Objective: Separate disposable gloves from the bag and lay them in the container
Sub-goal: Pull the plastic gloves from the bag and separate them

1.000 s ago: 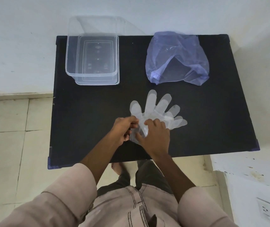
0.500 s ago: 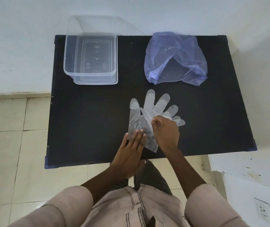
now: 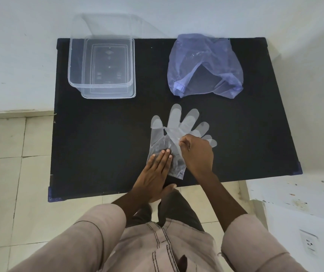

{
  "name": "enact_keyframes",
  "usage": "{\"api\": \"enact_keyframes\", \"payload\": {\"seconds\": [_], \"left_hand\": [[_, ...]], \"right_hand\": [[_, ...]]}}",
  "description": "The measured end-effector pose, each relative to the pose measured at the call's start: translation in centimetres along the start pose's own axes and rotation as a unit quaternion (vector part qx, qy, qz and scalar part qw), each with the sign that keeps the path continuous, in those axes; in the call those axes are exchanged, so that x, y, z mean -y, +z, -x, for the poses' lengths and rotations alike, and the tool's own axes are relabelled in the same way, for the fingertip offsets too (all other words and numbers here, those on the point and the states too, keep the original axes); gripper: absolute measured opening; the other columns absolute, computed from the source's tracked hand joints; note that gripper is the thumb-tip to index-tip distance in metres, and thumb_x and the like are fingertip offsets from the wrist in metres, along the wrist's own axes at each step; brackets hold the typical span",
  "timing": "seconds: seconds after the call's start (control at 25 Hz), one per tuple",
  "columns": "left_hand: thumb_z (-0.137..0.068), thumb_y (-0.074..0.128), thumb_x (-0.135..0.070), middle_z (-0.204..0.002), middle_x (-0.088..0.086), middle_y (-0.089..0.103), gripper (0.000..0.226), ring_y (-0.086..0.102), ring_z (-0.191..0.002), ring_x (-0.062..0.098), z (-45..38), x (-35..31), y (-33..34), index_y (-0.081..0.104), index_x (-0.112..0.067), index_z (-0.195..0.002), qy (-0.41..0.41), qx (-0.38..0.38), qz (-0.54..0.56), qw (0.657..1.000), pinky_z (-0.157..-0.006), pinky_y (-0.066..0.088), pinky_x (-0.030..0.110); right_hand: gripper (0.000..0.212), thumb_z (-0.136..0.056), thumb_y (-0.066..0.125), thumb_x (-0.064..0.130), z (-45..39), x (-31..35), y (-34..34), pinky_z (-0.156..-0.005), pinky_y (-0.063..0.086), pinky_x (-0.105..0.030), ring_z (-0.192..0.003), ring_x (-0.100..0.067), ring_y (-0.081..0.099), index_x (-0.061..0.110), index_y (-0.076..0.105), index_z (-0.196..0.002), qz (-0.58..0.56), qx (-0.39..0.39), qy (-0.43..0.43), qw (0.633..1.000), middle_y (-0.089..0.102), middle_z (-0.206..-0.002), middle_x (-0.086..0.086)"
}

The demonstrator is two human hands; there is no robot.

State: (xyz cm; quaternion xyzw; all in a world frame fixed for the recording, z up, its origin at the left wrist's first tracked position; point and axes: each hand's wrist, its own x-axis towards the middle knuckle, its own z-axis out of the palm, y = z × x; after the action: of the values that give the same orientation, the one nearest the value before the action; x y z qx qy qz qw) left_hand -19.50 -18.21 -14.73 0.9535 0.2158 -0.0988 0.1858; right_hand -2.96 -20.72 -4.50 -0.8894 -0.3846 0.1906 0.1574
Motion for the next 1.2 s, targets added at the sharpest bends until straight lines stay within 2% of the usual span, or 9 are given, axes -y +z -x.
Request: {"api": "enact_keyframes", "payload": {"seconds": [0.2,0.4,0.56,0.72,0.8,0.92,1.04,1.2], "left_hand": [[-0.093,0.020,-0.071,-0.163,0.014,0.013,0.088,0.010,-0.150,0.033,0.1,0.1,-0.2,0.005,-0.009,-0.154,-0.002,0.008,0.002,1.000,-0.120,0.014,0.053],[-0.093,0.020,-0.071,-0.163,0.014,0.012,0.088,0.008,-0.150,0.032,0.1,0.2,-0.6,0.007,-0.009,-0.154,-0.001,0.005,0.002,1.000,-0.120,0.012,0.052],[-0.093,0.018,-0.071,-0.163,0.014,0.010,0.088,0.006,-0.150,0.032,0.1,0.1,-0.6,0.004,-0.009,-0.154,-0.001,0.011,-0.003,1.000,-0.120,0.013,0.053],[-0.093,0.018,-0.071,-0.163,0.014,0.014,0.089,0.008,-0.150,0.032,0.1,0.1,-0.7,0.011,-0.007,-0.155,-0.003,0.014,-0.002,1.000,-0.120,0.013,0.053],[-0.093,0.019,-0.072,-0.163,0.015,0.016,0.089,0.010,-0.150,0.032,0.1,0.1,-0.8,0.012,-0.008,-0.155,-0.002,0.015,0.002,1.000,-0.119,0.014,0.054],[-0.093,0.021,-0.072,-0.162,0.014,0.018,0.088,0.013,-0.149,0.033,0.1,0.2,-0.9,0.009,-0.009,-0.154,-0.006,0.026,0.011,1.000,-0.118,0.017,0.054],[-0.092,0.025,-0.072,-0.160,0.015,0.027,0.088,0.022,-0.147,0.035,0.1,0.1,-1.3,0.016,-0.008,-0.153,-0.002,0.030,0.015,0.999,-0.115,0.024,0.055],[-0.092,0.024,-0.071,-0.156,0.017,0.034,0.086,0.028,-0.145,0.036,-0.2,-0.3,-1.8,0.022,-0.008,-0.151,-0.005,0.052,0.017,0.998,-0.113,0.027,0.059]], "right_hand": [[0.024,-0.096,0.055,0.028,-1.0,-0.4,-1.3,-0.081,0.047,-0.023,-0.088,-0.021,0.068,0.012,0.071,-0.106,0.003,-0.011,-0.018,1.000,0.074,-0.103,-0.009],[0.014,-0.087,0.061,0.020,-4.8,-0.6,-4.8,-0.073,0.055,-0.032,-0.077,-0.023,0.068,0.015,0.074,-0.089,0.006,-0.006,-0.032,0.999,0.074,-0.089,-0.006],[0.012,-0.085,0.062,0.016,-8.6,-1.0,-7.8,-0.072,0.047,-0.027,-0.075,-0.018,0.064,0.013,0.074,-0.087,0.033,0.014,-0.074,0.997,0.075,-0.090,-0.005],[0.010,-0.084,0.064,0.015,-11.8,-0.8,-11.0,-0.068,0.039,-0.024,-0.070,-0.014,0.057,0.014,0.074,-0.083,0.040,-0.002,-0.081,0.996,0.066,-0.076,0.001],[0.009,-0.084,0.066,0.015,-12.8,-0.6,-12.6,-0.069,0.039,-0.023,-0.068,-0.013,0.056,0.013,0.075,-0.083,0.055,-0.007,-0.097,0.994,0.063,-0.073,0.002],[0.009,-0.084,0.068,0.015,-13.8,-0.1,-14.7,-0.072,0.045,-0.025,-0.070,-0.016,0.060,0.010,0.075,-0.085,0.075,-0.013,-0.126,0.989,0.071,-0.080,-0.005],[0.012,-0.086,0.067,0.016,-14.3,0.3,-16.5,-0.074,0.046,-0.027,-0.074,-0.022,0.064,0.008,0.075,-0.088,0.102,-0.023,-0.140,0.985,0.074,-0.089,-0.012],[0.013,-0.088,0.065,0.017,-14.5,0.8,-18.2,-0.074,0.046,-0.028,-0.079,-0.026,0.066,0.010,0.075,-0.091,0.126,-0.032,-0.154,0.980,0.074,-0.093,-0.011]]}}
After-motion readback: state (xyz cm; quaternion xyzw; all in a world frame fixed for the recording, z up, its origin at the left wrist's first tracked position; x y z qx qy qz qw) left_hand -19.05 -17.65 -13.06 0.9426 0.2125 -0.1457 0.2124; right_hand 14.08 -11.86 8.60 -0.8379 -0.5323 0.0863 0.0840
